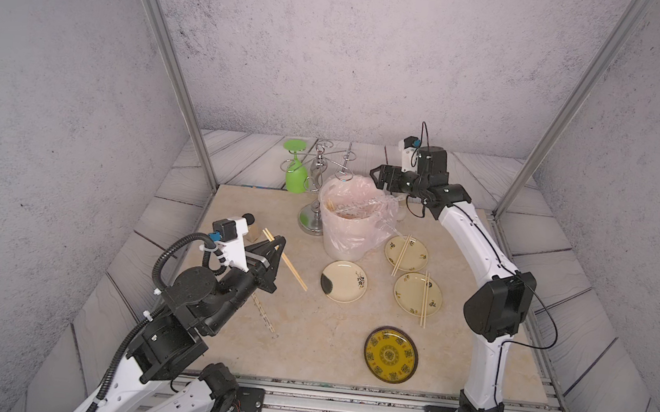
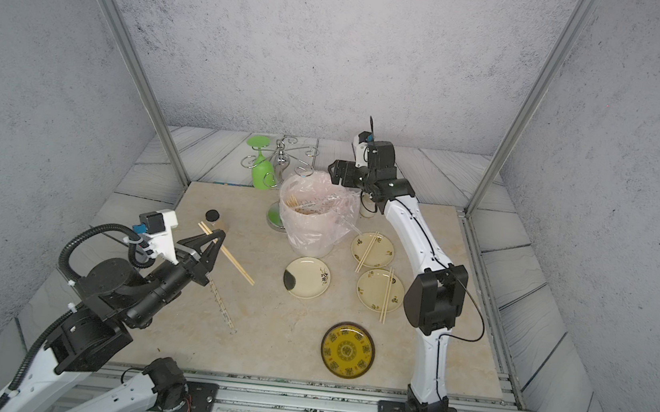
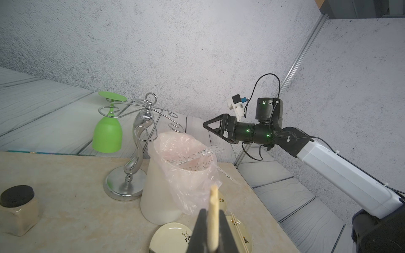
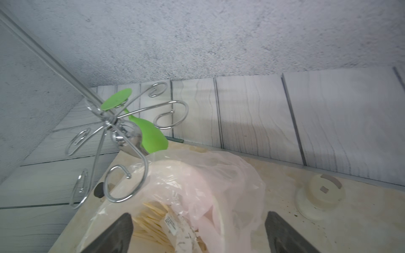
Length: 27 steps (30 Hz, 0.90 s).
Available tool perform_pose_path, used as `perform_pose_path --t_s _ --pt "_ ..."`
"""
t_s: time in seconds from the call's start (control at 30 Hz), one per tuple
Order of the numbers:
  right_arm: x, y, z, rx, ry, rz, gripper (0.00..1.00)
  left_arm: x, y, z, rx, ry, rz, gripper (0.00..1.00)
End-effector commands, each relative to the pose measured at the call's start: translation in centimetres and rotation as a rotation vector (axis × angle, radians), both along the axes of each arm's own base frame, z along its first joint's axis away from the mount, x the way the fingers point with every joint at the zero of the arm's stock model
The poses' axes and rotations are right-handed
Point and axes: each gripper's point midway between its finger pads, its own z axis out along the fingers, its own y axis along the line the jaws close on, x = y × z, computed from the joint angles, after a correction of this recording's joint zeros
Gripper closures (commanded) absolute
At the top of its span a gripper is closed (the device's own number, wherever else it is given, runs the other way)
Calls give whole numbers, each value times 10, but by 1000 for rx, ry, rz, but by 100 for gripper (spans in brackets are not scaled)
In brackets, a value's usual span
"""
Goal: Remove the packaging of disposable chopsticks
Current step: Place the packet bag in the trash bin.
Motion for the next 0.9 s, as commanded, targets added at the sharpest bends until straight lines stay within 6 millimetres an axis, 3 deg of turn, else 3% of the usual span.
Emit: perform_pose_path --t_s 0.0,0.1,0.27,0.37,0.47,0.53,0.7,0.87 --pt "2 6 -4 10 6 39 5 -1 0 4 -16 -14 -5 100" --pt "-4 6 13 -12 -40 28 5 0 -1 3 -8 -12 -3 100" --pt "-24 -5 61 -51 -135 -24 6 2 -3 5 3 -13 -6 100" --pt "-49 -13 94 -63 -193 -52 8 3 -8 8 19 -12 -24 100" --pt "-85 -20 122 -58 -253 -60 11 0 -15 12 36 -18 -62 100" --pt "-119 -22 141 -36 -301 -33 14 -2 -22 15 61 -22 -103 100" --pt "-195 -16 148 67 -330 104 25 -16 -47 19 122 -23 -266 100" --pt "-273 -1 134 236 -308 363 37 -39 -81 15 179 -8 -510 100"
